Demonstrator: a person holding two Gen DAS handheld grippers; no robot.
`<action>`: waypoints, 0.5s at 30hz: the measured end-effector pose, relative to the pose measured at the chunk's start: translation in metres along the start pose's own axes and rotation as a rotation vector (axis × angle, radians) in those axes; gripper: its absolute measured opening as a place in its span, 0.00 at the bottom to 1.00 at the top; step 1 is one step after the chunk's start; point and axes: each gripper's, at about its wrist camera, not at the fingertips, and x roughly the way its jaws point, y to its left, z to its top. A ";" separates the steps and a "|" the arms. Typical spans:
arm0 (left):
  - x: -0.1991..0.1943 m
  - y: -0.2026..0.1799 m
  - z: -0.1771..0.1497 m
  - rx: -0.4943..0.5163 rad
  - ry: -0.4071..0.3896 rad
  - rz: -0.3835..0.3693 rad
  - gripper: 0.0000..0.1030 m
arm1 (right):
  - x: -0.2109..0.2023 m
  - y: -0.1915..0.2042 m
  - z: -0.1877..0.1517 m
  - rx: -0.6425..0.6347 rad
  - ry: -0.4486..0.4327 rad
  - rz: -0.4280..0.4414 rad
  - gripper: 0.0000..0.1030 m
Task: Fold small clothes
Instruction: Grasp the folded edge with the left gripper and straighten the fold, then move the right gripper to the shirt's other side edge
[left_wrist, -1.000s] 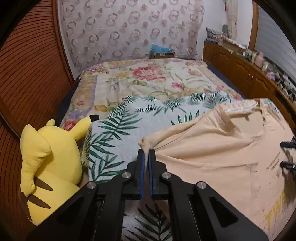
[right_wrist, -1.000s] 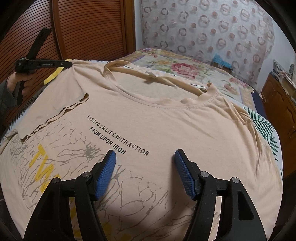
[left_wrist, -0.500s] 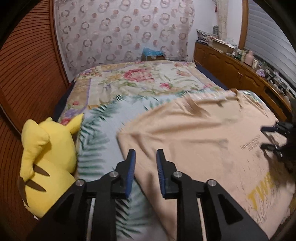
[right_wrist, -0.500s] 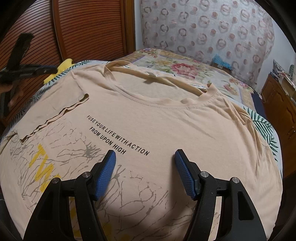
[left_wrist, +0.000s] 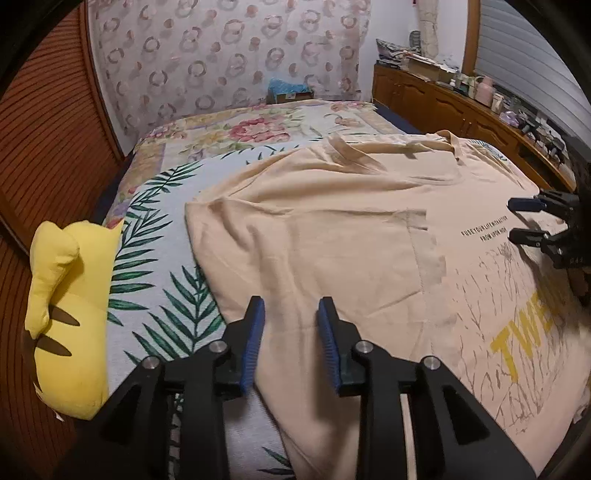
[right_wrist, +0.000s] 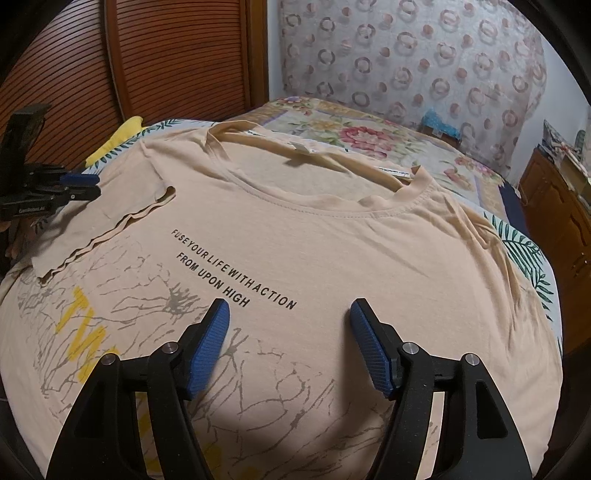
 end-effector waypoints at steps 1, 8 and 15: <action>0.000 -0.001 -0.001 0.003 -0.004 -0.007 0.30 | 0.000 -0.001 0.000 0.000 0.000 -0.001 0.69; -0.002 -0.005 -0.005 0.009 -0.033 -0.042 0.42 | -0.002 -0.001 0.002 0.003 0.001 -0.002 0.70; -0.001 -0.008 -0.003 0.021 -0.027 -0.052 0.50 | -0.008 -0.005 -0.002 0.036 -0.007 0.008 0.70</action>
